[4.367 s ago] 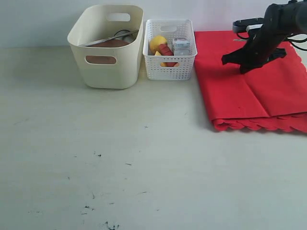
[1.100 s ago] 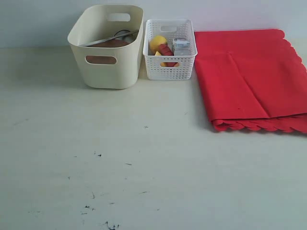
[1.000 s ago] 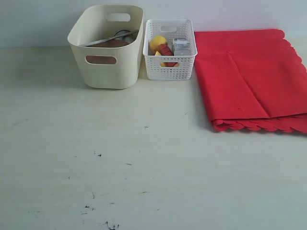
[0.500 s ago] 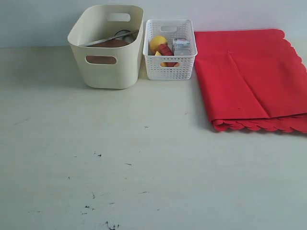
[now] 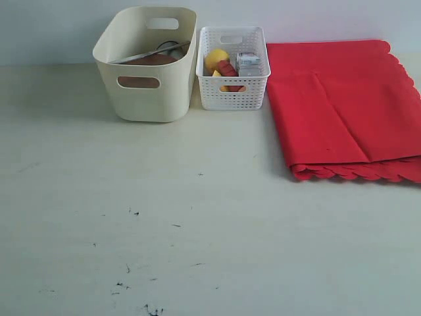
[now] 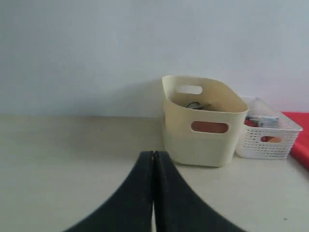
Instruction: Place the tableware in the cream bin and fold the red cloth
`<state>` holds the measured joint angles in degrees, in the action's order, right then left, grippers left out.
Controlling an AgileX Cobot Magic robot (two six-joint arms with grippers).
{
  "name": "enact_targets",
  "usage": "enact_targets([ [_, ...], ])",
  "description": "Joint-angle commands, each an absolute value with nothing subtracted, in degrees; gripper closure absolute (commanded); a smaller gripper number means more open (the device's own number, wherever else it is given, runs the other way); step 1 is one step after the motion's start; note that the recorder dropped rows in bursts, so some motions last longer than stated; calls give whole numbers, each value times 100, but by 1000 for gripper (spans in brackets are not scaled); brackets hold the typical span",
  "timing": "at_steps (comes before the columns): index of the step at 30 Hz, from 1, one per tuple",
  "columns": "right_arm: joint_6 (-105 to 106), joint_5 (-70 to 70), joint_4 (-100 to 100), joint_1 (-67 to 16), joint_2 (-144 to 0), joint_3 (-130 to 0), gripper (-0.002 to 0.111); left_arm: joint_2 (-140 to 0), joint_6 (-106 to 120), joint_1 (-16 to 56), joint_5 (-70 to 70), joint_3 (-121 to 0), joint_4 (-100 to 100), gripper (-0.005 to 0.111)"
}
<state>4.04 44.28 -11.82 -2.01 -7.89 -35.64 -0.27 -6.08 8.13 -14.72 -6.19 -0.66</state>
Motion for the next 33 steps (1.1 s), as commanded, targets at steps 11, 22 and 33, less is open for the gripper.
enact_targets([
  [11, 447, 4415, -1192, -195, -779, -3528, 108, 0, -1135, 181, -1423, 0, -440, 107],
  [22, 447, 4415, -1192, -195, -779, -3528, 108, 0, -938, -4, -2043, 0, -443, 107],
  [33, 444, 4426, -1192, -195, -779, -3528, 108, 0, -938, -4, -2043, 0, -443, 107],
])
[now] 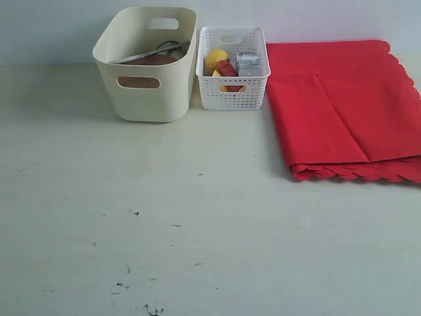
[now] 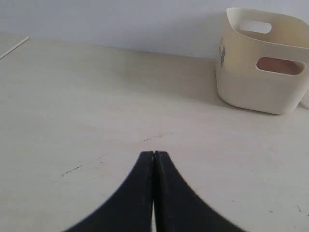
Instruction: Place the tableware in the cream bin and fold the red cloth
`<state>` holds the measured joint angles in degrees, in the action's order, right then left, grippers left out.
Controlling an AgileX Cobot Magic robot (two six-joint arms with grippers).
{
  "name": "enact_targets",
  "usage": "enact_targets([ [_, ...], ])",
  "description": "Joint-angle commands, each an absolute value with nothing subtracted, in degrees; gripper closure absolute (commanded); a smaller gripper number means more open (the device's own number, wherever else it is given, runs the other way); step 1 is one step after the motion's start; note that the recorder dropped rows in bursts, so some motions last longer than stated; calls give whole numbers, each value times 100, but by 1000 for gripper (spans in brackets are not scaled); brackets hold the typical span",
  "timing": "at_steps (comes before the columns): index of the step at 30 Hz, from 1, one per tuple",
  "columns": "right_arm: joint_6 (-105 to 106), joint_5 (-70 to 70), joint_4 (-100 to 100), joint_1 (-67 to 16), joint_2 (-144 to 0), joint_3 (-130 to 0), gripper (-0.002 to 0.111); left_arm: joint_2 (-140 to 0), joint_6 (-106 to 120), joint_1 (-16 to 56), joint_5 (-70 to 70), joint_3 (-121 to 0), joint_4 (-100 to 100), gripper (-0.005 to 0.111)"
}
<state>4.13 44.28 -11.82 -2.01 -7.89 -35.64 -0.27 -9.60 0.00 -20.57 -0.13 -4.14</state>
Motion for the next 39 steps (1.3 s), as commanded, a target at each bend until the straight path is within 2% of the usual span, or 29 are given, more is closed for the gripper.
enact_targets([
  [1, 444, 4426, -1192, -195, -779, -3528, 108, 0, -938, -4, -2043, 0, -443, 107],
  [10, 499, 3967, -923, -195, -779, -3340, 108, 0, -938, -4, -2043, 0, -443, 107],
  [25, 499, 1943, -922, -195, -779, -1541, 108, 0, -938, -4, -2043, 0, -443, 107],
  [39, 499, 1697, -900, -195, -302, -621, 108, 0, -938, -4, -2043, 0, -443, 107],
])
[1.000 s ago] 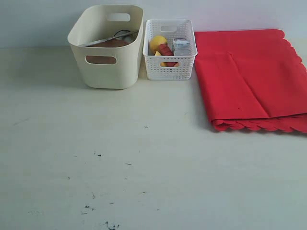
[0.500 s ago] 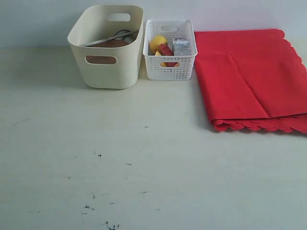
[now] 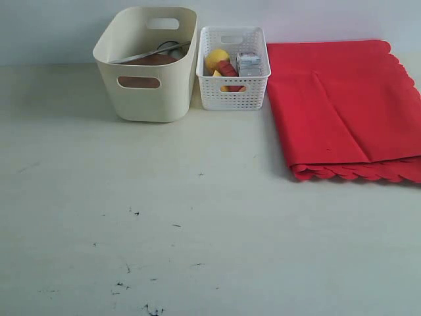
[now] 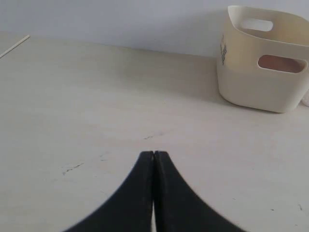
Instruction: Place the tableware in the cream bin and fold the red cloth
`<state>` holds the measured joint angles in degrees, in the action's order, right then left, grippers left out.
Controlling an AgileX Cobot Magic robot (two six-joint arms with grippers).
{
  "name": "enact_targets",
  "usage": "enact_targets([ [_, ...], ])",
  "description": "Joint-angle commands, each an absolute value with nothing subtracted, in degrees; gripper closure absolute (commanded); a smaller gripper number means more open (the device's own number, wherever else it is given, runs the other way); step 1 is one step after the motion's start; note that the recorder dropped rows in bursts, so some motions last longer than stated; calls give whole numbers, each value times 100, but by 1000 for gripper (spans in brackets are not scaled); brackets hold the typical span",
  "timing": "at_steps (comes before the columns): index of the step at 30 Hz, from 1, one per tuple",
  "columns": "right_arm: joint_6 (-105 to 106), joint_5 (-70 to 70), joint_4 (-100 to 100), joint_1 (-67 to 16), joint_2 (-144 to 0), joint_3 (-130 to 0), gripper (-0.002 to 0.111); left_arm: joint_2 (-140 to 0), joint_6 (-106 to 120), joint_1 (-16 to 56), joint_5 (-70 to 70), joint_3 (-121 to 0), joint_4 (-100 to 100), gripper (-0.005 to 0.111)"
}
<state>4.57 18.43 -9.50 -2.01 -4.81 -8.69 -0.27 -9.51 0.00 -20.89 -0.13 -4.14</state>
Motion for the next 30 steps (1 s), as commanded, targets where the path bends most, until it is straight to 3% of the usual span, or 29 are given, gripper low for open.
enact_targets([
  [1, 499, 1669, -900, -195, -246, -546, 108, 0, -938, -4, -2043, 0, -443, 107],
  [30, 266, 1490, -258, -195, -43, 0, 108, 0, -938, -4, -2043, 0, -443, 107],
])
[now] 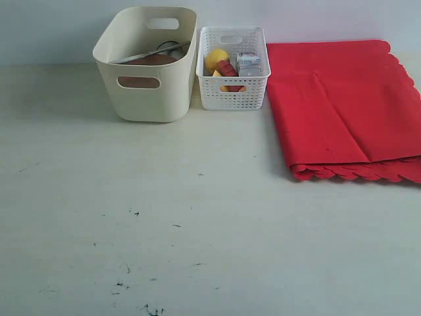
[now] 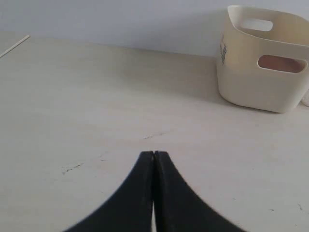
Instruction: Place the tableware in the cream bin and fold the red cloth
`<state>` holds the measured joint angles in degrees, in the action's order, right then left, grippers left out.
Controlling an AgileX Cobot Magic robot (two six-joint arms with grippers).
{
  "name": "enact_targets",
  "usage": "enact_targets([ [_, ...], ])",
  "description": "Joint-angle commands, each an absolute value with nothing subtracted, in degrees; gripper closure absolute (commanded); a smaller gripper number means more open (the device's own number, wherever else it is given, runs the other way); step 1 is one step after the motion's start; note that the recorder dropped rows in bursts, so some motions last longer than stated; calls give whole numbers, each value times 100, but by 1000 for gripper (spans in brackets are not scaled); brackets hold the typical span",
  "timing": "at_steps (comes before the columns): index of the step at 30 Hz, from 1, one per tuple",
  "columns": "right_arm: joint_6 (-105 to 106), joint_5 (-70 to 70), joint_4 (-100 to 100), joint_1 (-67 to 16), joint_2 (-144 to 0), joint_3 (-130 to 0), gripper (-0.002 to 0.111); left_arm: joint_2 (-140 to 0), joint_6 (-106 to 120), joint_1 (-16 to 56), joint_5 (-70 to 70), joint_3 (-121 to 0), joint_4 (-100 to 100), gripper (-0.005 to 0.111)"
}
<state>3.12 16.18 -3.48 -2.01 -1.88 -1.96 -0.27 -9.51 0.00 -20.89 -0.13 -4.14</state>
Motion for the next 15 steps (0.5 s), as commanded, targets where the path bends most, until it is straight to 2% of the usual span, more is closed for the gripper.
enact_targets([
  [1, 256, 1490, -258, -195, -4, 0, 108, 0, -938, -4, -2043, 0, -443, 107],
  [15, 228, 1574, -258, -195, 0, 0, 108, 0, -938, -4, -2043, 0, -443, 107],
])
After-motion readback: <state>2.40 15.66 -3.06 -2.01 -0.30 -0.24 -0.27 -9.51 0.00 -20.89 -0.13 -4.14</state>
